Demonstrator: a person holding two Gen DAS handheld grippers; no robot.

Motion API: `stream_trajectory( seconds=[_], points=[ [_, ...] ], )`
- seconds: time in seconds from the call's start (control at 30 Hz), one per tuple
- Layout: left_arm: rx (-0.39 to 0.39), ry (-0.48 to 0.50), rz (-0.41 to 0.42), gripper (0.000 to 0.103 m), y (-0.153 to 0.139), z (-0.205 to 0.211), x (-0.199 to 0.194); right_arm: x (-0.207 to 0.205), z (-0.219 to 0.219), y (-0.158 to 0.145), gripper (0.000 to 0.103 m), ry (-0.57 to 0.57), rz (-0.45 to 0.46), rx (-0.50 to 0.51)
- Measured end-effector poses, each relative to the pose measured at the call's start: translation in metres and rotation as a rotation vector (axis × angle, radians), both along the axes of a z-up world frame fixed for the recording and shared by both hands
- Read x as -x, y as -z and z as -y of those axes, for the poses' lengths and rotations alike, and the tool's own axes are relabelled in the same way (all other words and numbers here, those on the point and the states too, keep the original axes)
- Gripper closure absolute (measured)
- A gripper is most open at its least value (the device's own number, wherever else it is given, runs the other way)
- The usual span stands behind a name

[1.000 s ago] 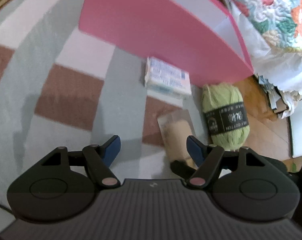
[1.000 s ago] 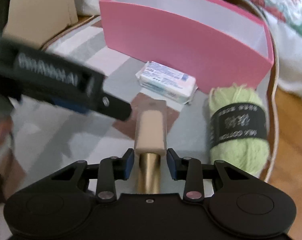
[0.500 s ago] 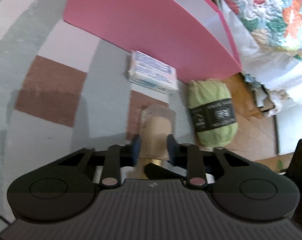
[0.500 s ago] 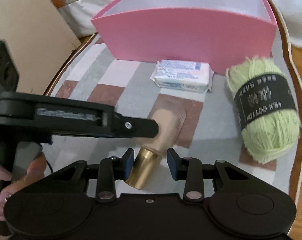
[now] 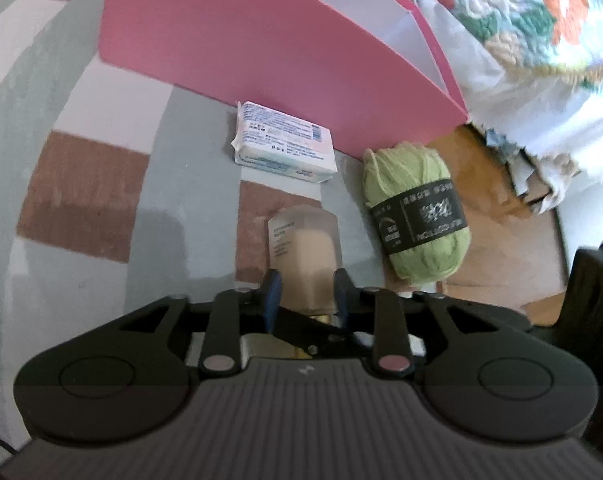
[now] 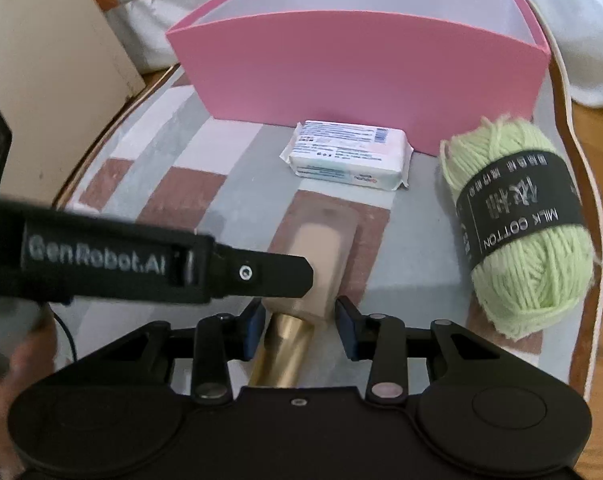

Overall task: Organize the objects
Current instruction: 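Lower the left tool onto the beige foundation bottle and grasp it, then lift the foundation bottle and carry it toward the pink box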

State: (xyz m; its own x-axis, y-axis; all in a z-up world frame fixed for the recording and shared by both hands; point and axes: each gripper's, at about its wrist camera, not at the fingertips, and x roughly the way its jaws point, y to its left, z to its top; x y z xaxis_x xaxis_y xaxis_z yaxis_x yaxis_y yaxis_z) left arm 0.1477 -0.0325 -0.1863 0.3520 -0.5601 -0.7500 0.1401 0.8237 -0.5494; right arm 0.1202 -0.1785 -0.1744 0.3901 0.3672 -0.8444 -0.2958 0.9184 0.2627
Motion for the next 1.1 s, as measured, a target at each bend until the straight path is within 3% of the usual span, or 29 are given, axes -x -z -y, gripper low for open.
stream_trajectory(
  seconds=[0.1, 0.27, 0.5, 0.7, 0.97, 1.1],
  points=[
    [-0.027, 0.005, 0.021, 0.059, 0.0, 0.004, 0.001, -0.006, 0.016, 0.004, 0.06, 0.067, -0.051, -0.116],
    [0.025, -0.003, 0.011, 0.066, 0.006, 0.003, 0.001, -0.005, 0.03, 0.011, 0.06, 0.11, -0.076, -0.218],
    [0.028, 0.01, -0.046, 0.067, 0.006, 0.001, 0.004, 0.002, 0.017, 0.007, 0.06, 0.06, -0.039, -0.147],
    [0.027, 0.044, -0.144, 0.067, 0.006, -0.002, 0.019, 0.01, 0.014, 0.006, 0.06, 0.061, -0.156, -0.127],
    [-0.034, 0.047, -0.091, 0.067, -0.025, -0.01, 0.051, 0.028, 0.011, -0.006, 0.06, -0.009, -0.178, -0.134],
    [-0.017, 0.008, -0.069, 0.067, -0.044, -0.024, 0.061, 0.036, -0.001, -0.024, 0.06, -0.062, -0.143, -0.11]
  ],
)
